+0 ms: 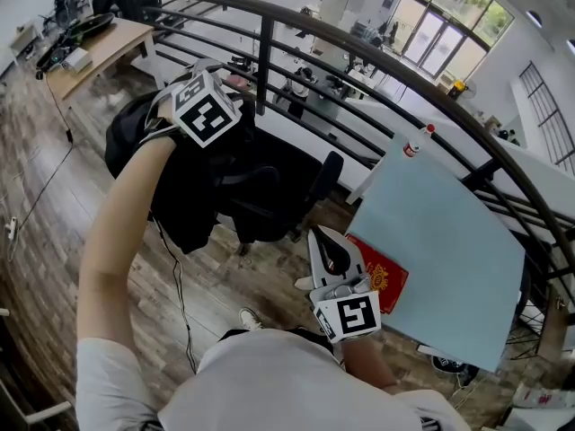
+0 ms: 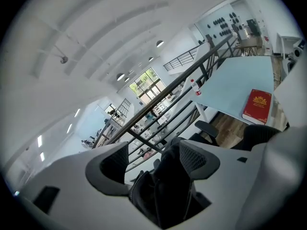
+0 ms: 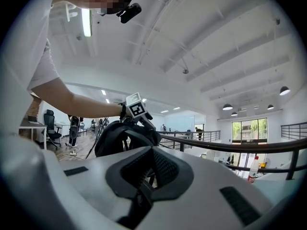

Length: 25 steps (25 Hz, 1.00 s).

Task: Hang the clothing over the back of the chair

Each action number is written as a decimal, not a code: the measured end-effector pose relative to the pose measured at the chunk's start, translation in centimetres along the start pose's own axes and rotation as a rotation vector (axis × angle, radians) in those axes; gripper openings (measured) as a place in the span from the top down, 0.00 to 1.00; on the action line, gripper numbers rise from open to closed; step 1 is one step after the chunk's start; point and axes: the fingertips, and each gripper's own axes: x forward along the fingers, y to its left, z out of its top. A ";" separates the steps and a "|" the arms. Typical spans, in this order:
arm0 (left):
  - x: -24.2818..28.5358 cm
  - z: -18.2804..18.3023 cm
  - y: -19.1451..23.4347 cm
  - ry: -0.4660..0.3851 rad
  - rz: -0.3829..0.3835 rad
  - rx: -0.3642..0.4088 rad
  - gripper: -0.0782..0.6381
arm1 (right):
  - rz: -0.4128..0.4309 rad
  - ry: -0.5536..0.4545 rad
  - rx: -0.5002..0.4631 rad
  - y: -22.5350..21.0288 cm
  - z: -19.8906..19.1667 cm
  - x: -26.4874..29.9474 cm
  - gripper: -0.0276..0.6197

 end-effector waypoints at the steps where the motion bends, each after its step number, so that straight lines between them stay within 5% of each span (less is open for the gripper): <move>1: -0.5 0.0 0.4 -0.003 0.022 -0.004 0.42 | 0.007 -0.004 0.001 0.1 0.1 -0.1 0.93; 25: -9.9 -1.3 1.3 0.059 0.292 -0.180 0.53 | 0.103 -0.059 0.003 -2.0 0.9 -7.9 0.93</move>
